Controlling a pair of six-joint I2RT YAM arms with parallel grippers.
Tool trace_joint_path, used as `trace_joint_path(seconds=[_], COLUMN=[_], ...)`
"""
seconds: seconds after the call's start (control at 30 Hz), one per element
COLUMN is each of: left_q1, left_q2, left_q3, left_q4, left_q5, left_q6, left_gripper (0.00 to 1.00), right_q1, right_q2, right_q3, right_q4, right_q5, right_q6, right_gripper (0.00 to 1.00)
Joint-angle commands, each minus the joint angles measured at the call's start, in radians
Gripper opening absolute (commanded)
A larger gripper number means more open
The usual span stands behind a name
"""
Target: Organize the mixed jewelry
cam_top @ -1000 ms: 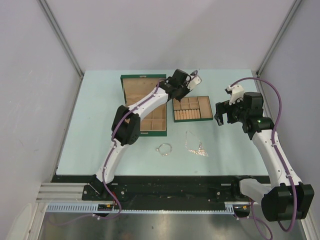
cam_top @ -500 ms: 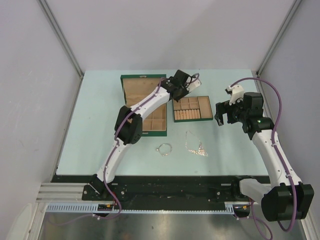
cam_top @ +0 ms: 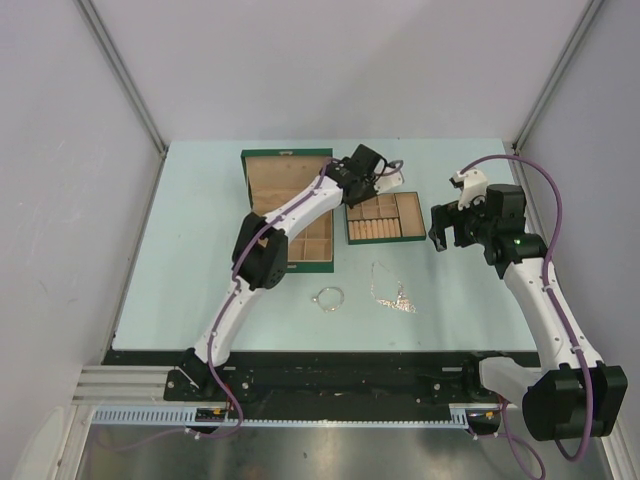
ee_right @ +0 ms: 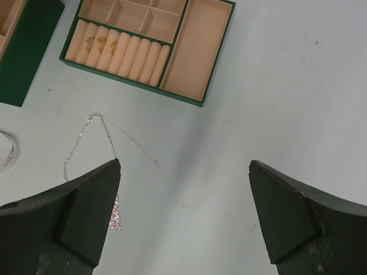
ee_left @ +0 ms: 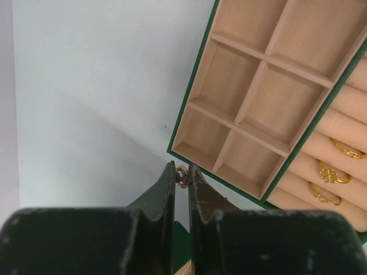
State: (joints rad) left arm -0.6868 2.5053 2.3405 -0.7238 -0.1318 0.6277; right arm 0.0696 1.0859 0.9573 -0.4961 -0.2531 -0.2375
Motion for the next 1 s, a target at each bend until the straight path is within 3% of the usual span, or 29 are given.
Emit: trace_joint_path(seconds=[0.0, 0.97], left_q1=[-0.025, -0.031], left_q2=[0.023, 0.053], left_q3=[0.052, 0.057], left_q4=[-0.028, 0.009], left_q5=[-0.006, -0.058], left_q6=[0.070, 0.112], left_gripper=[0.14, 0.24], right_q1=[-0.001, -0.001], right_q2=[-0.001, 0.012], right_q3=[0.000, 0.000], right_q4=[0.031, 0.033], right_q5=[-0.002, 0.002], right_q6=[0.000, -0.003], right_gripper=[1.00, 1.00])
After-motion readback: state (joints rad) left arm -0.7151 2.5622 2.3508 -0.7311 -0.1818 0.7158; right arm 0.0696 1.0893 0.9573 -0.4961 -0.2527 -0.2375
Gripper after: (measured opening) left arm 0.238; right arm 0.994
